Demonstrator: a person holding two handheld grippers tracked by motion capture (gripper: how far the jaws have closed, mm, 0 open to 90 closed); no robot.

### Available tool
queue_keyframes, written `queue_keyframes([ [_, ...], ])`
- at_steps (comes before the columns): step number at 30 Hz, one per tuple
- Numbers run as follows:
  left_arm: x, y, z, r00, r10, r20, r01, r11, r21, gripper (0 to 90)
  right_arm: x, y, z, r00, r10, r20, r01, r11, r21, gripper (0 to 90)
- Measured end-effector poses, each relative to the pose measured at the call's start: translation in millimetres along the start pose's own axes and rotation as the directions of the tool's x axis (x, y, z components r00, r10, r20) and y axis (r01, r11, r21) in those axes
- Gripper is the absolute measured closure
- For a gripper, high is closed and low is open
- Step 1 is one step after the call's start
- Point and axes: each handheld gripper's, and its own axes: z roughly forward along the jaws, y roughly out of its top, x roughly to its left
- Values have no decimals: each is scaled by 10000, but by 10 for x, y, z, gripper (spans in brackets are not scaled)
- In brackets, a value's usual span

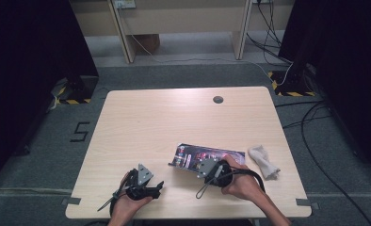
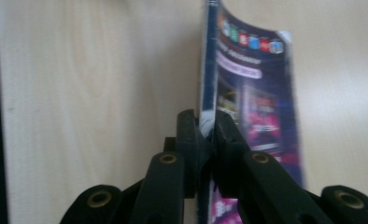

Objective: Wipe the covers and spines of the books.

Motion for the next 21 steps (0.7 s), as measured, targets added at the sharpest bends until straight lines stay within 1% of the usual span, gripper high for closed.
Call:
queue_keyframes([
  [2,10,-2,3,10000,-18,-16,18,10000,26,220,38,-56,36,9997,120,-215,-125,9996,-242,824],
  [5,15,-5,7,9999,-105,4,105,9999,5,220,114,-117,90,9995,133,-282,-139,9997,-216,806],
  [7,18,-1,3,10000,-72,-30,73,10000,16,220,160,-147,123,9992,198,-351,-208,9994,-270,788],
  [11,5,-1,7,10000,-16,-30,16,10000,36,220,232,-173,181,9985,252,-487,-262,9995,-187,765],
  [12,3,1,7,10000,-32,-25,32,10000,-6,220,237,-181,200,9982,261,-548,-271,9995,-177,757],
  [13,4,1,5,10000,-28,-28,28,10000,-11,220,254,-196,220,9971,446,-620,-457,9988,-166,743],
  [15,9,-2,6,10000,-16,-32,16,10000,-11,220,265,-211,244,9967,403,-700,-418,9989,-207,731],
  [20,19,5,2,9998,-127,-135,126,9998,-133,220,297,-259,303,9927,719,-972,-751,9968,-290,679],
  [21,16,4,3,9998,-184,-128,181,9997,-165,219,308,-267,315,9921,719,-1024,-754,9967,-300,672],
])
